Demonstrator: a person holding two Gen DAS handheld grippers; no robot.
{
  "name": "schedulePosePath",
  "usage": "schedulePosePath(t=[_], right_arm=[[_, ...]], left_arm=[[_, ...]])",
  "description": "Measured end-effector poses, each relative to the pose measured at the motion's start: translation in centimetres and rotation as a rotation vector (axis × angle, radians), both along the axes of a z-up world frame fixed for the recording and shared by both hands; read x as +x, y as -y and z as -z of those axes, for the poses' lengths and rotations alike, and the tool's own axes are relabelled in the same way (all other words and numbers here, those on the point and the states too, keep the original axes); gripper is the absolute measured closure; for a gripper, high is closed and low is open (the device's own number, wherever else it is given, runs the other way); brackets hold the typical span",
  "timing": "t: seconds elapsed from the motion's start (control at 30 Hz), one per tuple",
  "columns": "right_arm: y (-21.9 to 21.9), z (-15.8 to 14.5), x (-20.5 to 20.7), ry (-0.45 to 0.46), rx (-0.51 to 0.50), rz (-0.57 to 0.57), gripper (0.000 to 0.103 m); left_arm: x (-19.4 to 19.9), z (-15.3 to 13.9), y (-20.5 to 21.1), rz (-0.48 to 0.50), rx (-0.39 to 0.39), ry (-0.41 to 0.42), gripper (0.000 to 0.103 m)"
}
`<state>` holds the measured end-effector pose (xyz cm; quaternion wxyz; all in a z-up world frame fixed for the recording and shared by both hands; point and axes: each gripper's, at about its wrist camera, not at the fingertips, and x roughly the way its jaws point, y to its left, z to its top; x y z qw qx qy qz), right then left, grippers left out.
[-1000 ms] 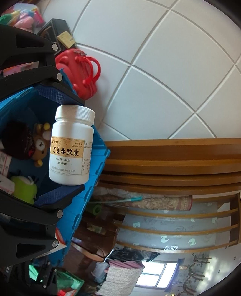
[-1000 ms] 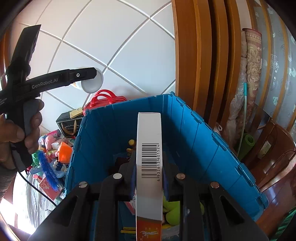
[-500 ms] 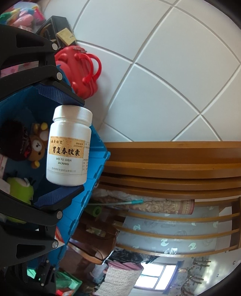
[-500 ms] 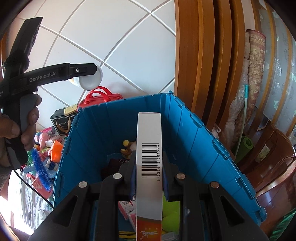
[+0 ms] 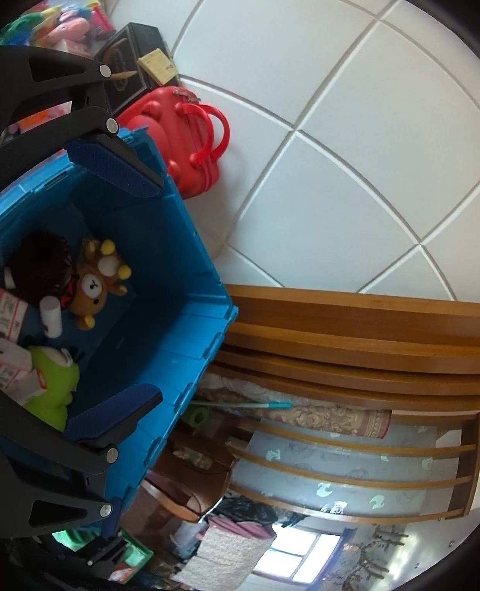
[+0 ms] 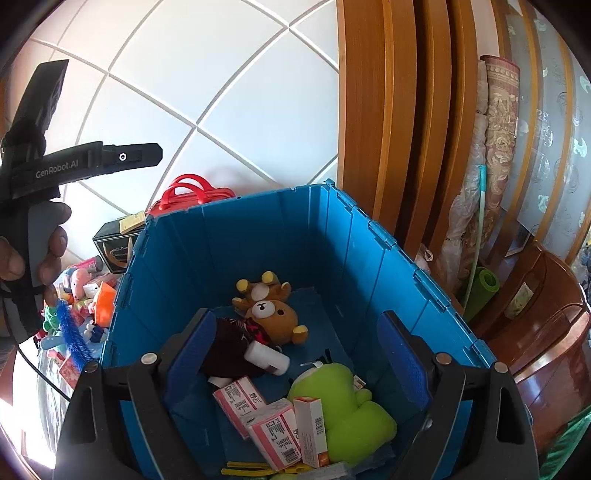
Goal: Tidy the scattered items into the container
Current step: 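Return to the table and grasp a small white medicine box with the left tool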
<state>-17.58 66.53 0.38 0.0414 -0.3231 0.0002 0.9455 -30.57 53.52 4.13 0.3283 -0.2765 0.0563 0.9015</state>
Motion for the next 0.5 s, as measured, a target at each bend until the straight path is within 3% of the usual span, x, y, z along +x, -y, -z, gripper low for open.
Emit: schedulePosePath(t=[0.3, 0.5], right_arm=[[4.1, -0.6, 0.2, -0.028, -0.016, -0.128, 0.014], [9.0, -0.2, -0.6, -0.022, -0.026, -0.272, 0.014]], left_arm=[[2.3, 1.1, 6.1, -0.119, -0.028, -0.008, 0.000], [4.4, 3.6, 12.9, -0.244, -0.028, 0.025, 0.000]])
